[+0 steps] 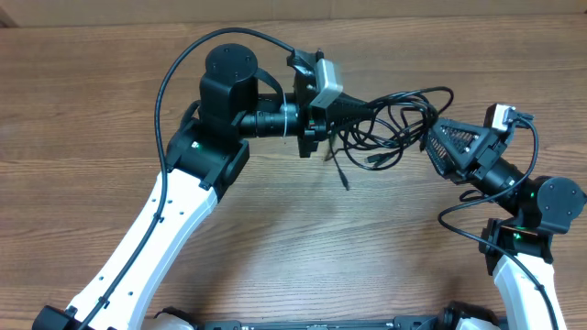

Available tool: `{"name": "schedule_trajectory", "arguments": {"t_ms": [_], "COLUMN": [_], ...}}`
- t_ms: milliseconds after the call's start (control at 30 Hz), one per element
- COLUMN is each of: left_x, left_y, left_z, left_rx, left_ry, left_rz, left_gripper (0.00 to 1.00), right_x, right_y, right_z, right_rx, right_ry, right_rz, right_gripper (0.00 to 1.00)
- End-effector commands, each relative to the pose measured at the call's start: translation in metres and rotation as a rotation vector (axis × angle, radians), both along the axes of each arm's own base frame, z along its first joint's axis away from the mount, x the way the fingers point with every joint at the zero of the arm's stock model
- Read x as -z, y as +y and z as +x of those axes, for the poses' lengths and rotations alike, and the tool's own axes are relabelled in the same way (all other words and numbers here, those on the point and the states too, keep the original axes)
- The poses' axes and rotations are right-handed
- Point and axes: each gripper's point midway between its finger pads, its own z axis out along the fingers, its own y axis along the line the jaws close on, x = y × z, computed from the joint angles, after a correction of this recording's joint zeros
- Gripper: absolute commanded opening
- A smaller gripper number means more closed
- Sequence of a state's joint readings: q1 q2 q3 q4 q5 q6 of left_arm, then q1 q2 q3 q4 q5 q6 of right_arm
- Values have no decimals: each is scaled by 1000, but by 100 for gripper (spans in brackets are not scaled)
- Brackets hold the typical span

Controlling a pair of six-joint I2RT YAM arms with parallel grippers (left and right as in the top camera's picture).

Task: Untangle cables

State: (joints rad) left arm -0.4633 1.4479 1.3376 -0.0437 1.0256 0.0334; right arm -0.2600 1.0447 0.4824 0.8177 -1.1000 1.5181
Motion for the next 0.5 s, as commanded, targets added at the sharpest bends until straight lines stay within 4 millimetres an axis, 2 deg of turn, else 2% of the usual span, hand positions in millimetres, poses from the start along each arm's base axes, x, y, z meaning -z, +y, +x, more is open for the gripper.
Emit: {"name": "schedule_trajectory", "arguments": {"t_ms": [0,300,467], "left_x": [-14,-9,3], "left_y": [0,-18,-28], "left_z": [-8,-23,-18], "left_rx": [29,86,73], "left_ry": [-65,-83,-66], "left_rz": [-19,-8,12], "left_gripper": [4,4,4], "right_x": [-9,-12,-16], "right_y": [3,5,8], "right_z": [-2,-5,-10], "right_rx": [-22,-30,-53], "right_ry": [-28,-52,-85], "right_rz": [-15,-24,-41], "right_gripper": [72,72,73]}}
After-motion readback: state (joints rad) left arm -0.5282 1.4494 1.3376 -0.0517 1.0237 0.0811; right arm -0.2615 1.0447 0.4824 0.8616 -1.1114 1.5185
